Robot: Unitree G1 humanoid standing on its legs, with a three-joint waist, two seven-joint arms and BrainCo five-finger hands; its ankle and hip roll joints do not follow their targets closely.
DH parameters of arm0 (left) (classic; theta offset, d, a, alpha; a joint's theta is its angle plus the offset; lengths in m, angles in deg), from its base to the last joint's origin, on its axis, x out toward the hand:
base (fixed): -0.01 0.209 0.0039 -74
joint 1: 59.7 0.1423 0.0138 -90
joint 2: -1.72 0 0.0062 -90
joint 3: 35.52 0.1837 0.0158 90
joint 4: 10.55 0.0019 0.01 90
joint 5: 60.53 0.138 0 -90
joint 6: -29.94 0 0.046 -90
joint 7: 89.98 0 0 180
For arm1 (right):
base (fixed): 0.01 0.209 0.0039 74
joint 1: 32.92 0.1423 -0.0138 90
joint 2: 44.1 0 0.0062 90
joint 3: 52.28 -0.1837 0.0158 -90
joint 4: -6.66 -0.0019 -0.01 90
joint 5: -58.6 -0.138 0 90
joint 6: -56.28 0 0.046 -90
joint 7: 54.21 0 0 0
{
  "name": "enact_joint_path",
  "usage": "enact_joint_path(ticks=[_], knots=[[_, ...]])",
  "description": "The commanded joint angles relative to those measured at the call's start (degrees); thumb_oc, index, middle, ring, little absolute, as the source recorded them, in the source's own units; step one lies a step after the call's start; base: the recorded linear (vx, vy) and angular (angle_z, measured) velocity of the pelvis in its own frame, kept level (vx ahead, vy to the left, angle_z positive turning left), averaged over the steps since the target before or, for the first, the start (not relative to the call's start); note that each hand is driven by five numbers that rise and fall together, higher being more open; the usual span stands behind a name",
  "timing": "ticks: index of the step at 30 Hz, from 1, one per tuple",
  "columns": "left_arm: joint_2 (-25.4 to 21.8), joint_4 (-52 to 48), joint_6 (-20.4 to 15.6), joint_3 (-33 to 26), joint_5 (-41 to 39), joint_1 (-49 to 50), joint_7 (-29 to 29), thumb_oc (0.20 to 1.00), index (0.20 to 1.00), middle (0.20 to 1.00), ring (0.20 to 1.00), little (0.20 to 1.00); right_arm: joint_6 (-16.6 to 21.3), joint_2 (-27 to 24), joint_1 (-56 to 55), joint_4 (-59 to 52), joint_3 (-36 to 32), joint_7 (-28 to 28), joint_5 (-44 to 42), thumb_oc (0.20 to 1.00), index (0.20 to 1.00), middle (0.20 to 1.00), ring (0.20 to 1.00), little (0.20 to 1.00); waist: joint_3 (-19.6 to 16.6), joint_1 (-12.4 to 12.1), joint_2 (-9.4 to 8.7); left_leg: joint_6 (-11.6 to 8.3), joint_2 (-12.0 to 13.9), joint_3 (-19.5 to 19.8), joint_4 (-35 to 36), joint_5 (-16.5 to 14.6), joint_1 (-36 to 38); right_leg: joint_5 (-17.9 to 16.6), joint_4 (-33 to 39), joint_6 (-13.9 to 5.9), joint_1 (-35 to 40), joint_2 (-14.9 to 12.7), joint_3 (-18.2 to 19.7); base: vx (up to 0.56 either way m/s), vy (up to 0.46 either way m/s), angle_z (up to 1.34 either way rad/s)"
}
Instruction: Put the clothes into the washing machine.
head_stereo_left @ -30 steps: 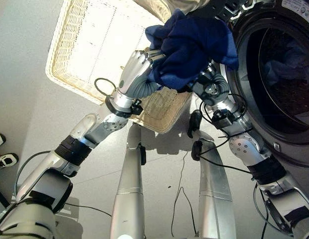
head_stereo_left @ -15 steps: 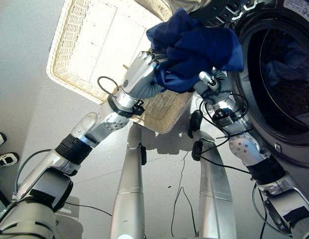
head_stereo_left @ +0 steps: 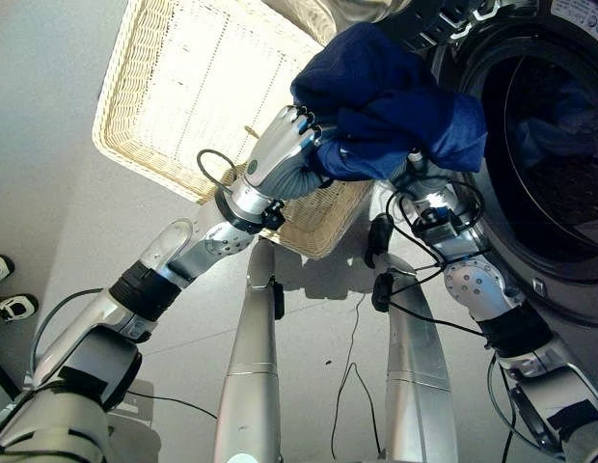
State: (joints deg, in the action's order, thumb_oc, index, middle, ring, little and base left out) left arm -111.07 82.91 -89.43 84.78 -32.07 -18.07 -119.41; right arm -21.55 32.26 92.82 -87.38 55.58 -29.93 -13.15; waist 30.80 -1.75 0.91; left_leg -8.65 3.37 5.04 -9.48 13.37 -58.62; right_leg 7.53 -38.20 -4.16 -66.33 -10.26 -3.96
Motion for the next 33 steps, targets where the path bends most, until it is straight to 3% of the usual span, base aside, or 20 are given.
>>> enact_joint_path(ticks=[1,12,27,33], knots=[[2.5,-0.7,1.4,-1.0,1.4,-1.2,-1.4,1.0,1.0,1.0,1.0,1.0,0.5,3.6,2.1,-9.5,2.7,8.1,-1.6,0.2,0.2,0.2,0.2,0.2,-1.0,1.3,0.22,4.42,-5.6,-2.3,-8.1,-6.6,-0.5,-14.8,17.5,-3.64,4.8,3.5,-4.5,0.0,0.0,0.0],[3.4,-0.7,3.2,-3.1,-0.2,1.5,-4.5,1.0,1.0,1.0,1.0,1.0,-0.3,5.8,0.4,-9.4,1.4,10.0,-8.6,0.2,0.2,0.2,0.2,0.2,-1.0,0.8,0.3,4.61,-5.8,-2.0,-8.1,-6.5,-0.7,-14.8,17.2,-3.64,4.7,3.4,-4.8,0.0,0.0,0.0],[4.5,-0.4,3.9,-6.6,-4.6,6.0,-4.5,1.0,1.0,1.0,1.0,1.0,2.5,7.1,-1.7,-9.2,-2.8,13.0,-16.0,0.2,0.2,0.2,0.2,0.2,-1.0,0.6,0.55,4.71,-5.8,-2.0,-8.4,-6.5,-0.6,-14.5,16.5,-3.59,4.8,3.4,-4.9,0.0,0.0,0.0],[5.2,0.5,1.7,-8.7,-9.4,8.1,-7.1,1.0,1.0,1.0,1.0,1.0,4.7,7.2,-2.6,-9.7,-5.3,14.3,-16.5,0.2,0.2,0.2,0.2,0.2,-1.0,0.6,0.4,4.85,-5.8,-2.0,-8.6,-6.6,-0.6,-14.5,16.2,-3.53,4.8,3.5,-4.8,0.0,0.0,0.0]])
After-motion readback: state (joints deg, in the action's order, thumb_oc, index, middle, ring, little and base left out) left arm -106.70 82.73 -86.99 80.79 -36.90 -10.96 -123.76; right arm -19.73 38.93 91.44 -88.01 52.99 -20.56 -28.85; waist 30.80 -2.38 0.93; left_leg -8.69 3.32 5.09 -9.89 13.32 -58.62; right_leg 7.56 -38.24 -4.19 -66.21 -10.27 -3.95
